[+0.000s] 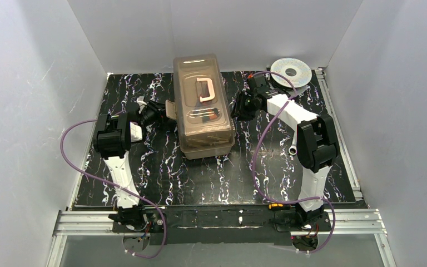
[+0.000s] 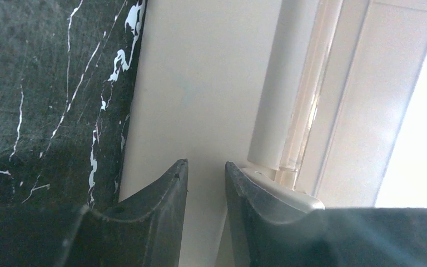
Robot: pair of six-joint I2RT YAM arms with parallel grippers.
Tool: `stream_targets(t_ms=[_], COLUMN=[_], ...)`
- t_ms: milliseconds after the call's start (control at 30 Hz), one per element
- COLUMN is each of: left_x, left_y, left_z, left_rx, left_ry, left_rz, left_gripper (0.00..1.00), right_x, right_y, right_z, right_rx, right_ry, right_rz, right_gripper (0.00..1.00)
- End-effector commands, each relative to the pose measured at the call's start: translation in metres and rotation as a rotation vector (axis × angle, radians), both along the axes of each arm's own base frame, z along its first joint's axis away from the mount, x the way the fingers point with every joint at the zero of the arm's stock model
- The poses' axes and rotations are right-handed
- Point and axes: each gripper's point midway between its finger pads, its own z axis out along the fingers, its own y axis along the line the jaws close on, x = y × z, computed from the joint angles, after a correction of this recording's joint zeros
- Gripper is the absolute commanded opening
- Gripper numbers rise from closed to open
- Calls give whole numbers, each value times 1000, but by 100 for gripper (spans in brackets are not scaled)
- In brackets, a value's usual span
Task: Pack the tool kit
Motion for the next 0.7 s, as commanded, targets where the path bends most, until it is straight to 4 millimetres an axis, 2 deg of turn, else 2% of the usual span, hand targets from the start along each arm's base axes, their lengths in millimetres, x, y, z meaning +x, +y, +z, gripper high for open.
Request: stream_targets(t_ms=[0,100,167,267,400,500,600,667], left_x=[-10,-16,-23,-28,-26,-22,-19,-16], left_y=[-28,-35,-50,-55,-51,-52,-50,-47], left_z=[67,70,72,82,108,116,114,105], left_rx=[-43,52,128,166,61,-26,-104,-132], left_ry=[-168,-166,-165,-192,-268,-284,-276,-248], left_rz=[-109,-133,-171,-175,-124,-113,-105,-97], left_gripper=[30,30,29,28,24,23,23,23], right_x=[2,2,2,1,1,0,0,1], right_y=[16,16,16,16,16,17,16,16], right_z=[9,6,5,5,5,6,7,6], right_rx=[46,33,25,21,21,22,21,19], right_ry=[-38,-38,-41,-42,-41,-43,-45,-45], right_rz=[41,41,41,44,44,46,46,43], right_gripper=[48,48,48,48,48,47,47,47])
